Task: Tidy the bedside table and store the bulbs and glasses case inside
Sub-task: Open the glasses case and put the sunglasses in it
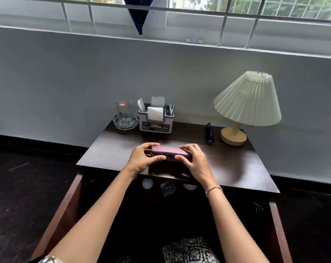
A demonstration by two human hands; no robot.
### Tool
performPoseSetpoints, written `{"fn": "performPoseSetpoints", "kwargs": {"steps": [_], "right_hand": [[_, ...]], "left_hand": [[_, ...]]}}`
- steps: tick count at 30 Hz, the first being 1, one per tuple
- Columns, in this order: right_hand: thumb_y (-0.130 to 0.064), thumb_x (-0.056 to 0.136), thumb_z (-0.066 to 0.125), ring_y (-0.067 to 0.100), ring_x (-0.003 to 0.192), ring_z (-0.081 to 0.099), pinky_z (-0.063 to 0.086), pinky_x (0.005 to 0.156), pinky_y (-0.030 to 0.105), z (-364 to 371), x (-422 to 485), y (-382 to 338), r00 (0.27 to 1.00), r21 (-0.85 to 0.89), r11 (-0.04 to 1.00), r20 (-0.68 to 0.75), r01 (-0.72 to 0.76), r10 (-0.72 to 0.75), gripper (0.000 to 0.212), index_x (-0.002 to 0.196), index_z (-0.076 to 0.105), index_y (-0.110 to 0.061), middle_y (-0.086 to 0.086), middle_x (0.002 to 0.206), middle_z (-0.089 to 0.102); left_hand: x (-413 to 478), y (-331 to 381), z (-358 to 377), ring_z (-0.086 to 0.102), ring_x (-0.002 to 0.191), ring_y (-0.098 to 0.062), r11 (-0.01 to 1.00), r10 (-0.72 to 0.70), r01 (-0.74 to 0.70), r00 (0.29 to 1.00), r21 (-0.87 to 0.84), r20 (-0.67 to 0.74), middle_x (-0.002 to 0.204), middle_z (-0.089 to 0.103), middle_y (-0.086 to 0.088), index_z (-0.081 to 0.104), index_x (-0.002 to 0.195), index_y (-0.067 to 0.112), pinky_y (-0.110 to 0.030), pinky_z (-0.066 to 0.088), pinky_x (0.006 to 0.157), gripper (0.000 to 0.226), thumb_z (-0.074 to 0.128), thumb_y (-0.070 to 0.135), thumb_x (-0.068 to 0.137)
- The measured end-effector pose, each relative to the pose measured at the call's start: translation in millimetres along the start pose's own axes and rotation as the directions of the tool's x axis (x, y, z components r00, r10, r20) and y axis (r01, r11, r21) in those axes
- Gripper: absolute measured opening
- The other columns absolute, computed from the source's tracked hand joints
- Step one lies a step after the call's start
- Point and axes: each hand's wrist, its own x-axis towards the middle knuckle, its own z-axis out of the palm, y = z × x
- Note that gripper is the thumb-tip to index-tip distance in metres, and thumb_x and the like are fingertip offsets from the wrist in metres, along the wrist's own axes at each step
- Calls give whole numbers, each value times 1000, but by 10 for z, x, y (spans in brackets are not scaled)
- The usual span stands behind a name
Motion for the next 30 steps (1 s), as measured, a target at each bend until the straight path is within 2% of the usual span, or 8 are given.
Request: {"fn": "performPoseSetpoints", "kwargs": {"steps": [2, 5, 10, 14, 18, 23, 26, 30], "right_hand": [[-24, 84, 68, 13, 109, 58, 38, 91, 6, -81, -4, 43, 995, 210, 972, 44, -101, 94, 37, 118, 61, -15, 1, 116, 59], [-14, 85, 64, 13, 110, 60, 47, 97, 21, -192, -49, 112, 959, 586, 760, 206, -280, 195, 43, 127, 54, -19, 4, 118, 64], [-6, 88, 58, 14, 102, 63, 47, 100, 29, -208, -28, 126, 940, 735, 587, 238, -338, 244, 50, 136, 46, -12, 6, 115, 65], [-10, 93, 52, 11, 93, 63, 55, 88, 26, -196, 5, 153, 933, 814, 476, 216, -335, 287, 41, 134, 48, -10, 1, 98, 67], [-14, 93, 52, 10, 94, 65, 55, 86, 25, -172, 18, 172, 936, 817, 485, 177, -313, 306, 32, 123, 58, -6, 4, 101, 70], [-20, 77, 65, 7, 80, 68, 56, 70, 21, -179, -2, 160, 947, 824, 509, 96, -248, 305, 36, 112, 65, -9, -3, 89, 74], [-18, 78, 67, 5, 84, 68, 55, 73, 18, -184, -13, 176, 949, 828, 517, 53, -216, 312, 29, 106, 67, -14, -5, 88, 74], [-16, 79, 69, 2, 82, 68, 54, 69, 15, -183, -18, 176, 953, 810, 547, 46, -212, 301, 19, 98, 71, -20, -10, 82, 72]], "left_hand": [[-4, 14, -25, 63, 73, 0, 997, -15, 14, 1000, -79, -17, 90, 69, 2, 66, 112, 15, -8, 50, 70, 52, 84, 12, 63], [0, 16, -49, 64, 74, 1, 988, -29, 24, 999, -155, -29, 91, 69, 3, 67, 106, 20, -8, 49, 68, 47, 84, 12, 63], [10, -21, -70, 66, 78, 1, 977, -21, 23, 1000, -214, 10, 94, 71, 1, 66, 104, 25, -11, 51, 71, 48, 84, 8, 62], [29, -55, -78, 66, 80, 1, 974, -10, 23, 998, -227, 60, 95, 71, 2, 62, 118, 12, -11, 51, 74, 55, 77, -3, 68], [30, -94, -64, 65, 75, 2, 978, 14, 0, 998, -207, 65, 92, 68, -5, 60, 115, -9, -10, 51, 69, 42, 69, -10, 74], [44, -69, -68, 66, 81, 0, 960, 22, 6, 995, -279, 97, 103, 66, -6, 54, 126, 5, -19, 55, 81, 56, 59, -19, 77], [51, -70, -78, 66, 83, -5, 930, 5, 37, 993, -365, 114, 100, 66, -4, 54, 126, 9, -26, 56, 83, 52, 62, -12, 80], [32, -67, -67, 66, 81, -3, 946, 38, -16, 997, -323, 63, 101, 65, -7, 60, 117, 10, -14, 54, 71, 45, 72, -2, 75]]}}
